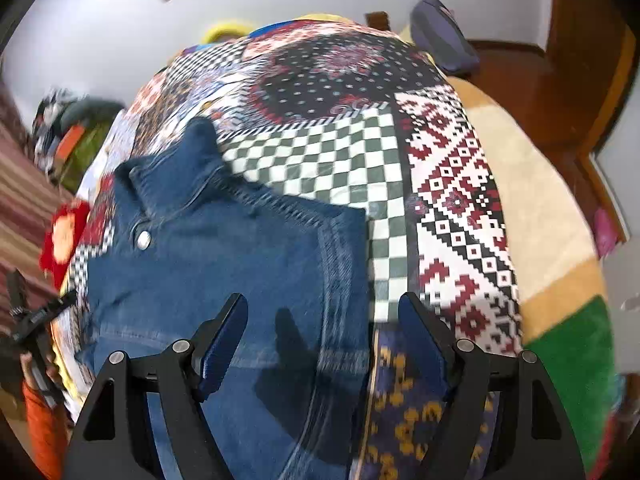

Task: Fold large clothes

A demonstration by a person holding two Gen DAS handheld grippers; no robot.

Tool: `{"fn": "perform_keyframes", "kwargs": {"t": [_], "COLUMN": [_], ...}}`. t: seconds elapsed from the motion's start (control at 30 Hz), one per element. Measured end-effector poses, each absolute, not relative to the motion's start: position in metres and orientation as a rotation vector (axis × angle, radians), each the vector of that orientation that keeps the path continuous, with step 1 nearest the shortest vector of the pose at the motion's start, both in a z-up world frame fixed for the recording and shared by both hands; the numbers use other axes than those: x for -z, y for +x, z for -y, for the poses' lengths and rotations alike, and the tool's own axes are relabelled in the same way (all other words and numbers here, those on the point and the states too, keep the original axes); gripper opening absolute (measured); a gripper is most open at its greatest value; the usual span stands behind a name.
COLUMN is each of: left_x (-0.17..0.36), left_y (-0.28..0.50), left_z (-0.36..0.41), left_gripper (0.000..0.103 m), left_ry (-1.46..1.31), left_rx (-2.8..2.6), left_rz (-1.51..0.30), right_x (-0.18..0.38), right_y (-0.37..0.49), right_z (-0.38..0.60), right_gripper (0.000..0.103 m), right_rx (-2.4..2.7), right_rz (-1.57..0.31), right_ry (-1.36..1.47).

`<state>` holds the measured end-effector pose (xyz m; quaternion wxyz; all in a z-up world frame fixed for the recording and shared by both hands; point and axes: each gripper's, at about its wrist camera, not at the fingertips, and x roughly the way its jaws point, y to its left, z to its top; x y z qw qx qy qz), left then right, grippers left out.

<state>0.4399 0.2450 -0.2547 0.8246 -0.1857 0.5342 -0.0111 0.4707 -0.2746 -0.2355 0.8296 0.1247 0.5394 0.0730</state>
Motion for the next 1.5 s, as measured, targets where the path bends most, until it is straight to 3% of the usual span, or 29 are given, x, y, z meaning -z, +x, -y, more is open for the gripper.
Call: {"fn": "perform_keyframes", "kwargs": {"t": [0.13, 0.2, 0.27, 0.33, 0.4, 0.47, 0.6, 0.87, 1.03, 1.4, 1.5], "left_x": [0.275, 0.284, 0.292, 0.296, 0.295, 0.290, 0.274, 0.204, 0.188, 0.255, 0.270], "left_y": [0.462, 0.468, 0.474, 0.477, 0.479, 0.479, 0.480, 0.471, 0.478, 0.513, 0.517], "left_z": [-0.244, -0.246, -0.246, -0.245, -0.242, -0.238, -0.235, -0.242, -0.252, -0.277, -0.278], "left_gripper": [0.074, 0.067, 0.052, 0.041, 0.022, 0.013, 0.010, 0.009, 0.009, 0.010, 0.018], "left_ry": [-0.388, -0.395, -0.427, -0.456, -0.443, -0.407, -0.330, -0.213, -0.163, -0.202, -0.220], "left_rx": [0.007, -0.027, -0.014, 0.009, 0.032, 0.035, 0.000, -0.047, -0.092, -0.148, -0.166], "left_rz": [-1.154, -1.157, -1.164, -1.156, -1.145, -1.131, -1.103, -0.938, -0.895, -1.021, -1.036], "right_x": [0.255, 0.261, 0.265, 0.267, 0.270, 0.268, 0.251, 0.178, 0.155, 0.241, 0.261], "right_y": [0.487, 0.493, 0.496, 0.498, 0.503, 0.504, 0.515, 0.547, 0.575, 0.631, 0.637], "right_z": [0.285, 0.285, 0.283, 0.278, 0.269, 0.262, 0.249, 0.206, 0.185, 0.183, 0.194], "right_gripper": [0.069, 0.060, 0.057, 0.043, 0.032, 0.019, 0.015, 0.014, 0.014, 0.015, 0.016], "right_rx": [-0.154, -0.162, -0.175, -0.198, -0.224, -0.229, -0.254, -0.324, -0.321, -0.190, -0.200], "right_rz": [-1.174, -1.182, -1.174, -1.169, -1.180, -1.153, -1.106, -0.966, -0.891, -0.994, -1.040], "right_ry": [0.357, 0.360, 0.354, 0.346, 0.324, 0.278, 0.237, 0.060, 0.017, -0.046, -0.001]}}
